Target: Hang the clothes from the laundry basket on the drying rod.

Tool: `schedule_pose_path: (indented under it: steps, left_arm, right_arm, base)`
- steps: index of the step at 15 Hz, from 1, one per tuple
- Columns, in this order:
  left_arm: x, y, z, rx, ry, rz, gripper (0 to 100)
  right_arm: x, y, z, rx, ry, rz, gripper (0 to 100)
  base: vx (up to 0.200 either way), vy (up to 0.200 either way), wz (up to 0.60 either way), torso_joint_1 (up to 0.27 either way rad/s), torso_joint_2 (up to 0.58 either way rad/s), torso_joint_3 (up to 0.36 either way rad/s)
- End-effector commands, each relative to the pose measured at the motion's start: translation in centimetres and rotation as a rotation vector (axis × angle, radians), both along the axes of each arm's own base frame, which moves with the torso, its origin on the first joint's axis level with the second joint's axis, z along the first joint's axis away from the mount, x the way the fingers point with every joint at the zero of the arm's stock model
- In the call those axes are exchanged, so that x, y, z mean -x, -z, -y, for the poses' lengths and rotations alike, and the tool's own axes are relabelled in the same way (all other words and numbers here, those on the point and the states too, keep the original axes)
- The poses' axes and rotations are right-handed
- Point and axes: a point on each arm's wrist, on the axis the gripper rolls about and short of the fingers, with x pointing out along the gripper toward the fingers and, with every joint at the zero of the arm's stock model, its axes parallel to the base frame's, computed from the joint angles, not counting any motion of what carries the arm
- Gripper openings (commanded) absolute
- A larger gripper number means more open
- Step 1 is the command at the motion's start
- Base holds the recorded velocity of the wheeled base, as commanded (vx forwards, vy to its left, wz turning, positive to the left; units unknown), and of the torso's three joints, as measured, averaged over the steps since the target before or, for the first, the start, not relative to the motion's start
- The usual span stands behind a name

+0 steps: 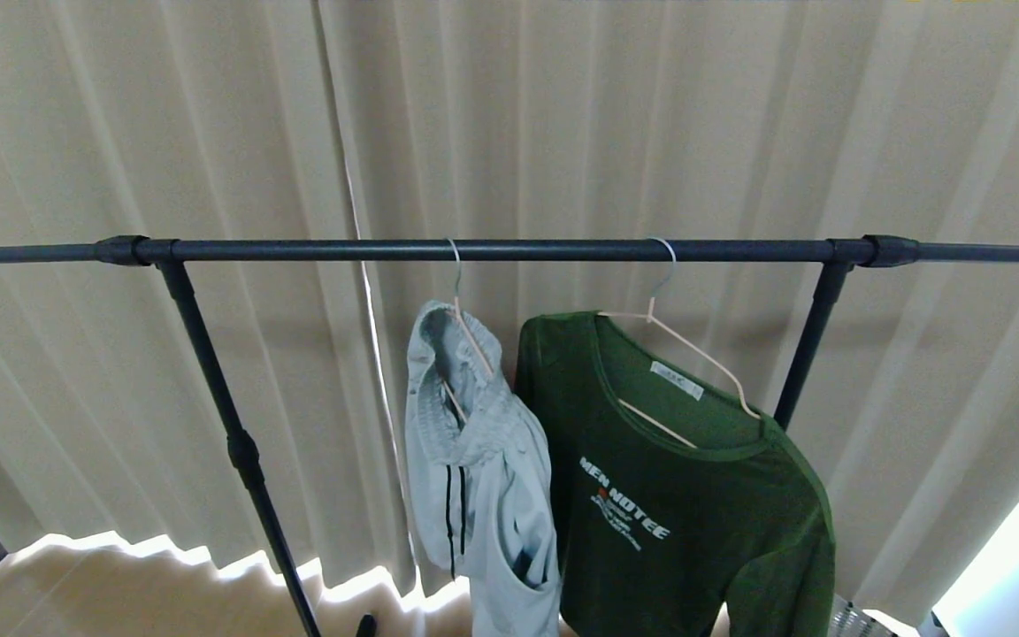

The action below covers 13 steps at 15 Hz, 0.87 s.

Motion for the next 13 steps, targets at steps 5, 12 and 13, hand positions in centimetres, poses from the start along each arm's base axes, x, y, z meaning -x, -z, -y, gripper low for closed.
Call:
schedule_pose_path:
  steps: [5, 12, 13]
  left_arm:
    - [0.02, -0.03, 0.09, 0.002, 0.038, 0.004, 100]
    - [0.02, -0.03, 0.07, 0.006, 0.028, 0.003, 100]
    - [0.02, -0.03, 0.07, 0.006, 0.028, 0.003, 100]
  right_arm:
    - [0.17, 0.43, -0.31, 0.062, -0.143, 0.031, 100]
    - [0.16, 0.44, -0.31, 0.059, -0.141, 0.033, 100]
    - [0.16, 0.44, -0.31, 0.059, -0.141, 0.033, 100]
  base:
    - [0.000, 0.000, 0.00, 0.000, 0.00, 0.000]
    - [0.000, 0.000, 0.00, 0.000, 0.00, 0.000]
    - [0.000, 0.000, 0.00, 0.000, 0.00, 0.000]
